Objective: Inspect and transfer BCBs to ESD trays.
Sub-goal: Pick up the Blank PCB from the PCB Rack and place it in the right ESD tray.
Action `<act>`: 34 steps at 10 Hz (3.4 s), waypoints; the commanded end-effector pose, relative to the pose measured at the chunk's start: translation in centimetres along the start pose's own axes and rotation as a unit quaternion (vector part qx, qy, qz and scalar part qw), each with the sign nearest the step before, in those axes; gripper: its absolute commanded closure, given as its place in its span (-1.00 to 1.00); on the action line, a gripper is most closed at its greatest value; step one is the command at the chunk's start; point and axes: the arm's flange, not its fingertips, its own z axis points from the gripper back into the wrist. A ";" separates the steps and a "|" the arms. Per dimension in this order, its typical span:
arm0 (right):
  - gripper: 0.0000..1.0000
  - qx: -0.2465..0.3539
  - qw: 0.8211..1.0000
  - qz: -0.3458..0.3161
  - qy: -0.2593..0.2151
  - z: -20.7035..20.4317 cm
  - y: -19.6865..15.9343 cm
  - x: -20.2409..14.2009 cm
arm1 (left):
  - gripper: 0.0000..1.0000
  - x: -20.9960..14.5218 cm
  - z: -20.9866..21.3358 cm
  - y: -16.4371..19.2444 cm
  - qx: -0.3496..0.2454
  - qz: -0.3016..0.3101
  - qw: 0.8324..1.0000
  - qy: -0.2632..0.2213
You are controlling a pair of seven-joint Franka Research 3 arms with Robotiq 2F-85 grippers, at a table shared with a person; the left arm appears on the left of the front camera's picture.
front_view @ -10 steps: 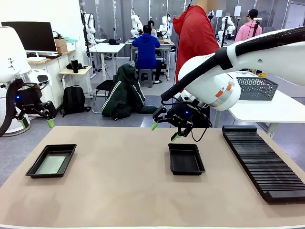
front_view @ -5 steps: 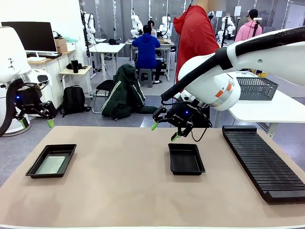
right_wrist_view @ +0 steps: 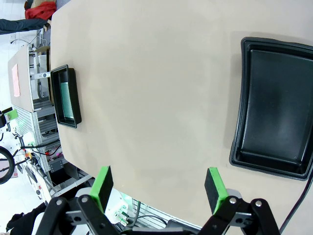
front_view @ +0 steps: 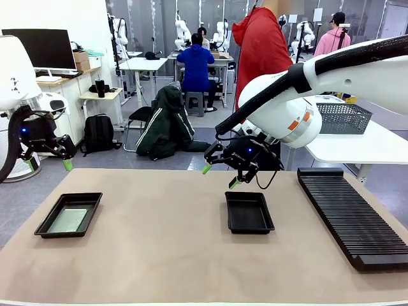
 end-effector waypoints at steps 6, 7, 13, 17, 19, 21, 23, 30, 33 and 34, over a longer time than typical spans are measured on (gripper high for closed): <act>-1.00 -0.008 1.000 -0.006 -0.003 0.0 0.1 0.0 | -1.00 -0.1 -0.2 0.0 -0.004 0.001 1.000 -0.004; -1.00 -0.008 1.000 -0.006 -0.003 0.0 0.1 0.0 | -1.00 -0.1 -0.2 0.0 -0.004 0.001 1.000 -0.004; -1.00 -0.008 1.000 -0.006 -0.003 0.0 0.1 0.0 | -1.00 -0.1 -0.2 0.0 -0.004 0.001 1.000 -0.004; -1.00 -0.008 1.000 -0.006 -0.003 0.0 0.1 0.0 | -1.00 -0.1 -0.2 0.0 -0.004 0.001 1.000 -0.004; -1.00 -0.008 1.000 -0.006 -0.003 0.0 0.1 0.0 | -1.00 -0.1 -0.2 0.0 -0.004 0.001 1.000 -0.004; -1.00 -0.008 1.000 -0.006 -0.003 0.0 0.1 0.0 | -1.00 -0.1 -0.2 0.0 -0.004 0.001 1.000 -0.004; -1.00 -0.008 1.000 -0.006 -0.003 0.0 0.1 0.0 | -1.00 -0.1 -0.2 0.0 -0.004 0.001 1.000 -0.004; -1.00 -0.008 1.000 -0.006 -0.003 0.0 0.1 0.0 | -1.00 -0.1 -0.2 0.0 -0.004 0.001 1.000 -0.004; -1.00 -0.008 1.000 -0.006 -0.003 0.0 0.1 0.0 | -1.00 -0.1 -0.2 0.0 -0.004 0.001 1.000 -0.004; -1.00 -0.008 1.000 -0.006 -0.003 0.0 0.1 0.0 | -1.00 -0.1 -0.2 0.0 -0.004 0.001 1.000 -0.004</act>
